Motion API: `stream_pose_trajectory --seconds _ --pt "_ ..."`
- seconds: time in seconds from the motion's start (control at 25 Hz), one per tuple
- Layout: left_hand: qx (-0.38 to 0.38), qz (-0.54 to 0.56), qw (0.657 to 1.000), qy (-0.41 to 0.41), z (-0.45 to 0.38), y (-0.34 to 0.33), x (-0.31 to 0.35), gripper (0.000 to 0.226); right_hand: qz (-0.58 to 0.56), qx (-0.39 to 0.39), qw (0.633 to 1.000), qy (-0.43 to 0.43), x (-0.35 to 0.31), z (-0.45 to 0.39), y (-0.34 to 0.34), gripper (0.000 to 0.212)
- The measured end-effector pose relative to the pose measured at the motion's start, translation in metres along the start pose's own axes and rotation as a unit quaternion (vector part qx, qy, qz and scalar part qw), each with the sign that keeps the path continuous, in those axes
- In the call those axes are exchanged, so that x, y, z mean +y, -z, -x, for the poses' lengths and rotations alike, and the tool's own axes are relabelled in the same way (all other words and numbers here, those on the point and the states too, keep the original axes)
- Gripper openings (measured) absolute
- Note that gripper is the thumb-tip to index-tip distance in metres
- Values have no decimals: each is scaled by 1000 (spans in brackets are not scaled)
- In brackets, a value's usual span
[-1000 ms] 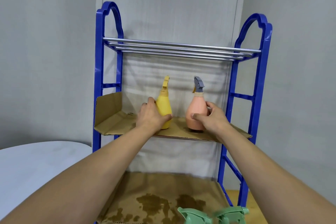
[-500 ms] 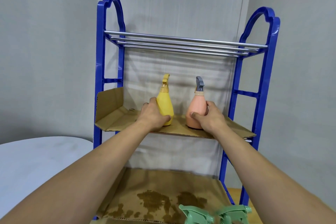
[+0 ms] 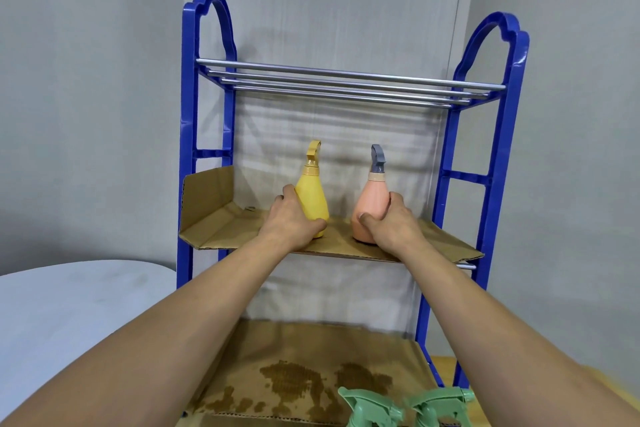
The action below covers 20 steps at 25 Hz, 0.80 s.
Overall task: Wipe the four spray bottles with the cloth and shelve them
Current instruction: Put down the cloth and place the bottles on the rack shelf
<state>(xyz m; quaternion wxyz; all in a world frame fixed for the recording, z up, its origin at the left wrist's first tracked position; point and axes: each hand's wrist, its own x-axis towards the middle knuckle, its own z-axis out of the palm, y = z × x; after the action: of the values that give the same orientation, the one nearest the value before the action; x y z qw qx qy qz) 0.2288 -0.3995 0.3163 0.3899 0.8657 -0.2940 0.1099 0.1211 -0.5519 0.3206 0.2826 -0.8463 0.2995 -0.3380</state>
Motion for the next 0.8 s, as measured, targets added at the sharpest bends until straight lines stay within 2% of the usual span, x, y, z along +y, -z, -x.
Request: stream_pose_trajectory --seconds 0.12,0.24,0.36,0.48,0.6,0.8 --pt "-6 -4 1000 4 2 2 -1 73 8 -18 1000 -7 -3 3 0 66" --pt "-9 -15 1000 -6 6 7 -3 77 0 -14 1000 -13 -4 9 4 73" --pt "28 -10 998 -57 20 13 -4 74 5 20 1000 16 -4 25 15 73" --pt "81 -11 985 -149 49 19 -6 62 -16 60 994 87 -6 51 29 63" --pt "110 -6 972 -207 88 23 -7 48 -31 85 988 128 -3 82 39 54" --pt "75 45 972 -218 158 13 -10 37 -86 119 981 130 23 139 43 38"
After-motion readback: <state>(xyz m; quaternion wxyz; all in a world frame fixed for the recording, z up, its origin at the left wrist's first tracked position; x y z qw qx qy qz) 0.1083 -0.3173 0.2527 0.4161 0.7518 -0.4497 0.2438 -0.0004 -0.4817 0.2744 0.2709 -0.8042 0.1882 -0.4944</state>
